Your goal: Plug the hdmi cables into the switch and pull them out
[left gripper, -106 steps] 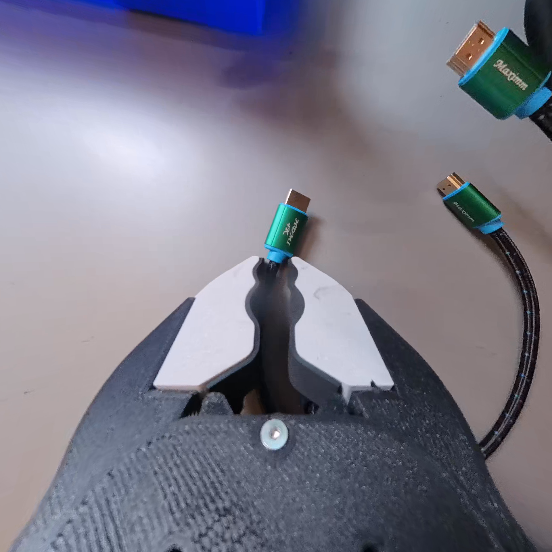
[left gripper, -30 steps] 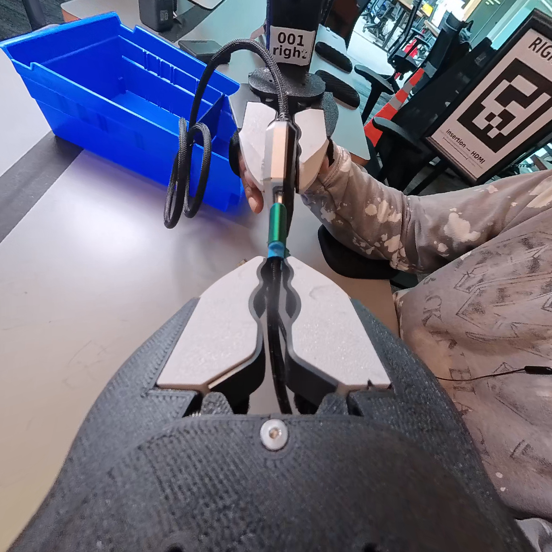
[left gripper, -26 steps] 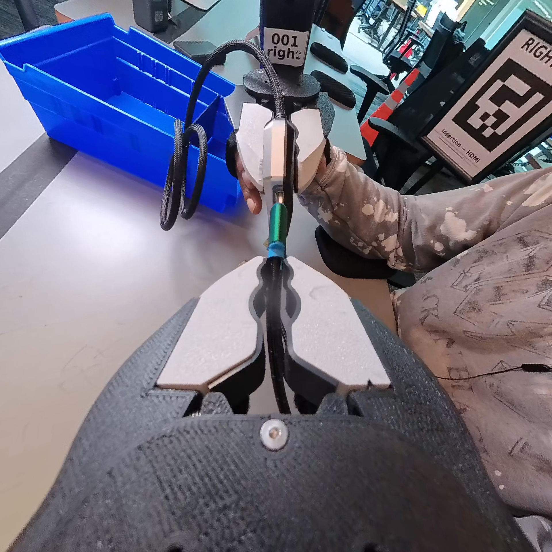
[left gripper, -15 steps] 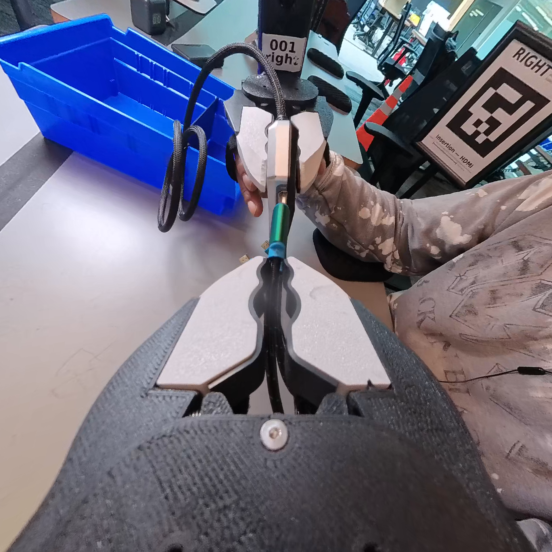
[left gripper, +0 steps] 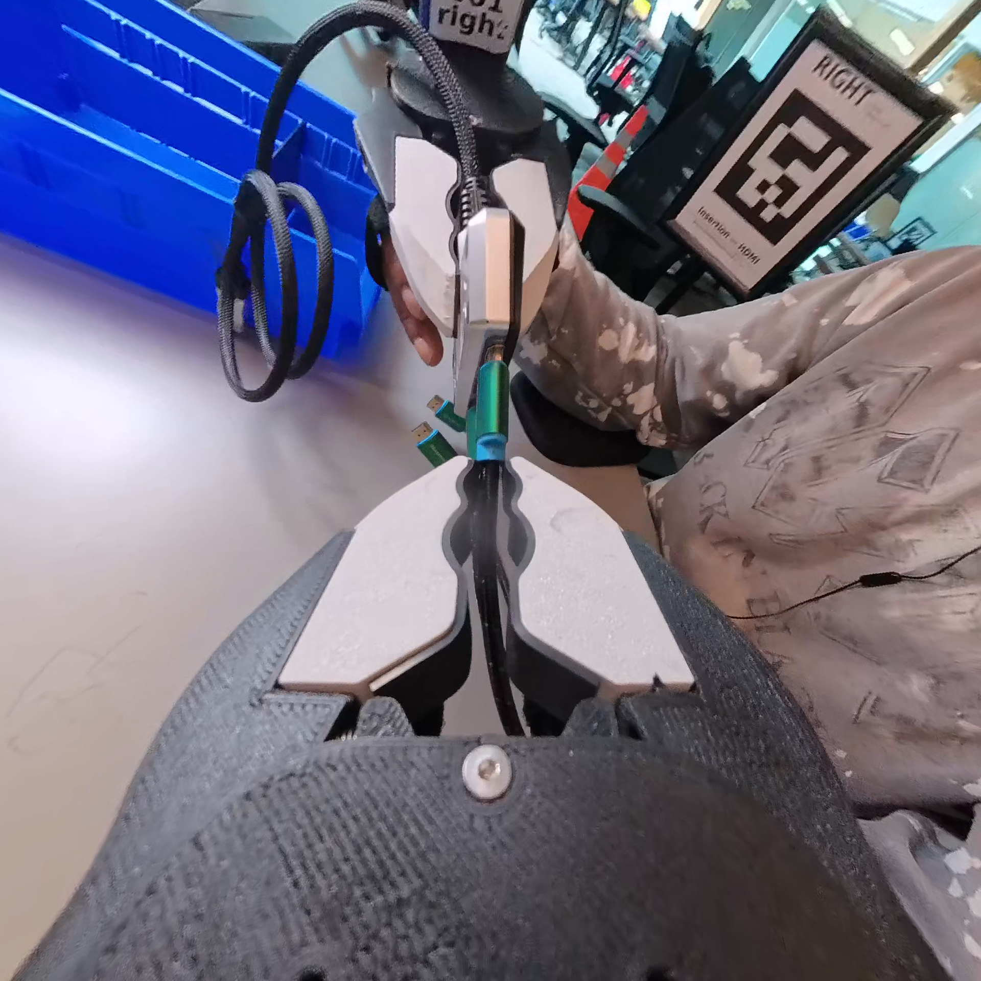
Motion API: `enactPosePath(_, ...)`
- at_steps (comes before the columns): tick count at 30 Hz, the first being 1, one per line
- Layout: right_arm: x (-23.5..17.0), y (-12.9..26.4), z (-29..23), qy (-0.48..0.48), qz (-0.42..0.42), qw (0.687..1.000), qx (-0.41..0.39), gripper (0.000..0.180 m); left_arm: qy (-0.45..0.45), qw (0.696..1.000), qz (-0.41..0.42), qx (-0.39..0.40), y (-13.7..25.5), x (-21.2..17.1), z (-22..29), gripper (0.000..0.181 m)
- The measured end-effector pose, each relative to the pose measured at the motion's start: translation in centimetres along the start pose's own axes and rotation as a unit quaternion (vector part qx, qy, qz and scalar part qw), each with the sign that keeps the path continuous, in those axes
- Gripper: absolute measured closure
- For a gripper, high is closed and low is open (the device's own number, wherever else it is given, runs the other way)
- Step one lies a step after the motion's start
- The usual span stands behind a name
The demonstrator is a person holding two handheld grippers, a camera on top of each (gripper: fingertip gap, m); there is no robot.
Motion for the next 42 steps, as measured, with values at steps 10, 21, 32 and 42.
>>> enactPosePath(10, -1.1, 0.8, -0.2, -0.018, -0.033, 0.999, 0.008, 0.158, 0.017, 0.998, 0.015, -0.065, -1.8, 0.0, -0.9, 0.172)
enactPosePath(21, -1.6, 0.9, -0.1, -0.021, -0.063, 0.998, -0.005, 0.158, 0.037, 0.995, 0.019, -0.089, -3.2, -0.1, -1.2, 0.171)
enactPosePath(32, -1.2, -0.4, -0.2, -0.021, -0.099, 0.995, -0.009, 0.157, -0.071, 0.993, 0.057, 0.069, 0.4, 1.2, 1.0, 0.145)
enactPosePath(42, 0.2, -3.6, -1.6, 0.023, -0.118, 0.993, -0.013, 0.147, -0.054, 0.999, 0.005, 0.001, -2.4, 1.1, 1.1, 0.158)
Point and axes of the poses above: each gripper's, where its closed fingertips meet, y back along the fingers, x out of its top, z = x × y across the jaws, the point moved 6 cm from there along y, back along the fingers, and after that the axes turned 13 degrees about -z, right-handed, at the moved point
